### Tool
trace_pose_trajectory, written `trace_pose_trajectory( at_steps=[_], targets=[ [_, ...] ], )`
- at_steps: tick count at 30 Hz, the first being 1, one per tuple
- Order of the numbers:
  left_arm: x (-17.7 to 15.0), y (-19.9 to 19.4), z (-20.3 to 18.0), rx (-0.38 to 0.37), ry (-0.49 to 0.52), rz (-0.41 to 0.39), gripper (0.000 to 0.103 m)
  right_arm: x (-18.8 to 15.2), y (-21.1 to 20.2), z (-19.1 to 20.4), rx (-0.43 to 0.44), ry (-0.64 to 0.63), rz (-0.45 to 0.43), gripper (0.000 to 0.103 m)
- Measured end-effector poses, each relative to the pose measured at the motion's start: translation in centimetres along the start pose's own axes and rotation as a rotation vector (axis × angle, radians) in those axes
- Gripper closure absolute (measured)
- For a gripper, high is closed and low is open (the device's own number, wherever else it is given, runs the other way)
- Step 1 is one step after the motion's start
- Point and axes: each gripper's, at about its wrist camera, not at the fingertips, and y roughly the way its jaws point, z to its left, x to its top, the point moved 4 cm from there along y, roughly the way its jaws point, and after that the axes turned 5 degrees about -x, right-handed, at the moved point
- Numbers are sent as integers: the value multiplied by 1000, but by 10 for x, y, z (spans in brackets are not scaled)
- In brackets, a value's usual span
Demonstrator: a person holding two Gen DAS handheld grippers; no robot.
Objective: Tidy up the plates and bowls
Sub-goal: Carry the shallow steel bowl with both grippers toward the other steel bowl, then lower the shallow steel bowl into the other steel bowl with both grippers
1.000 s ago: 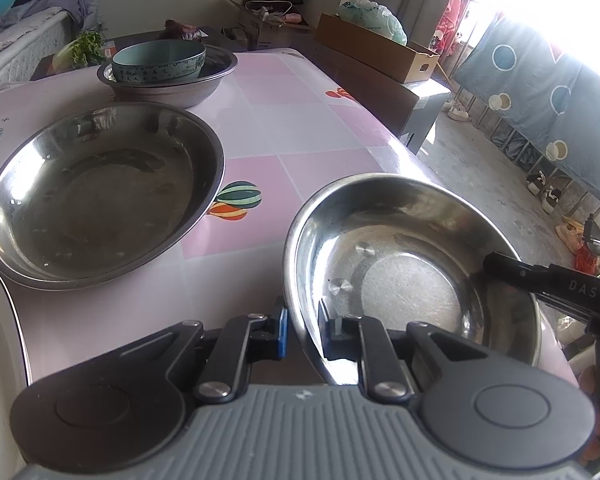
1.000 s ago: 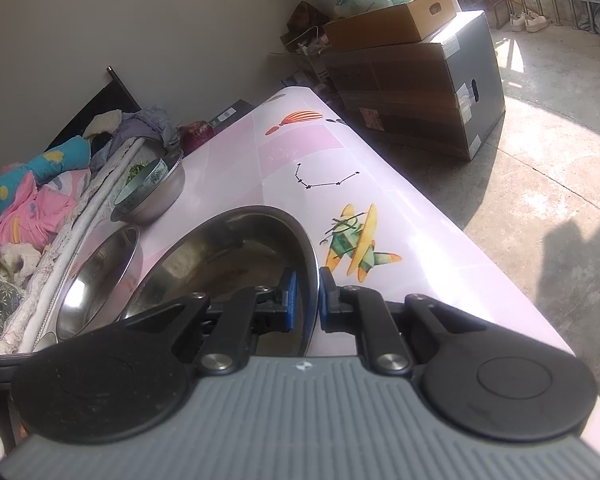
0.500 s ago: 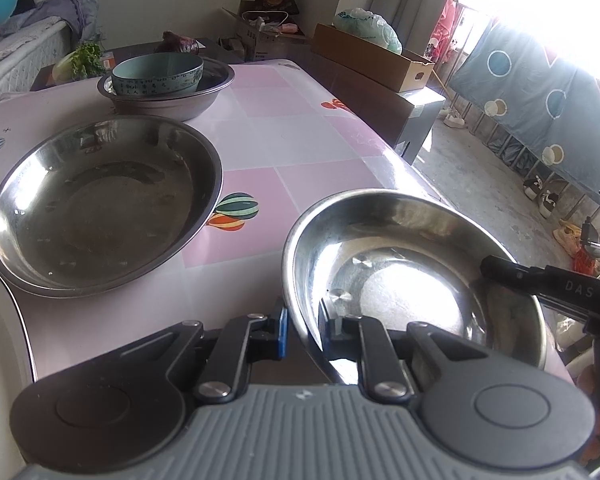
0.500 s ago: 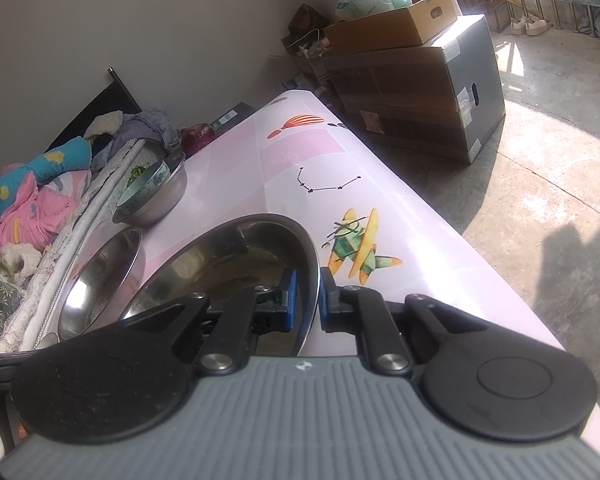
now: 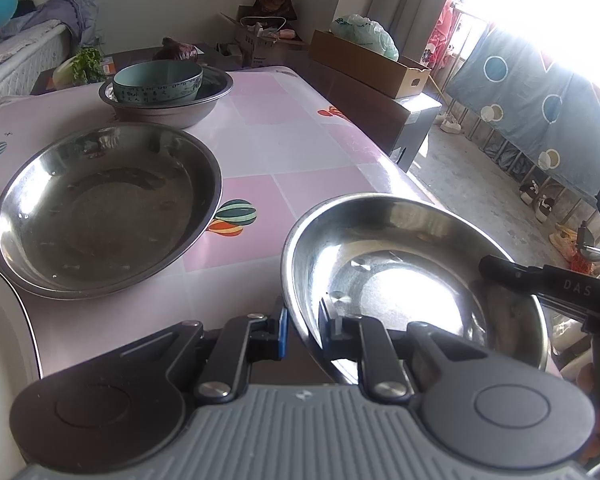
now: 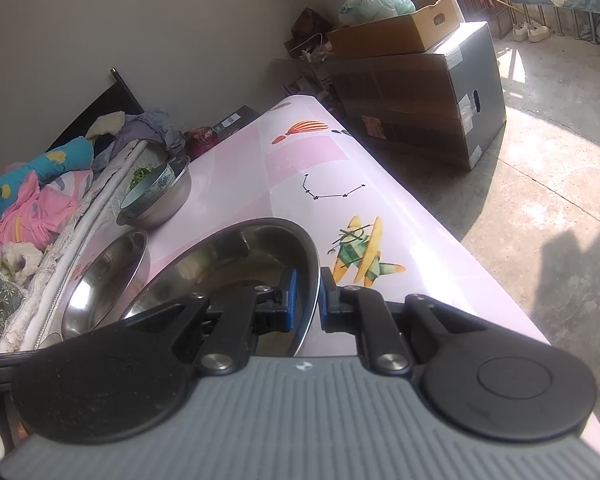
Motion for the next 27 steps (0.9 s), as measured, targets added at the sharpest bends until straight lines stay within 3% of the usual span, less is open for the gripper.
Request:
trace_pose_trajectory(
  at_steps=[27],
  targets=[
    [7, -40, 0, -9, -15, -84, 86, 14, -28, 22, 41, -27, -37, 92]
  ],
)
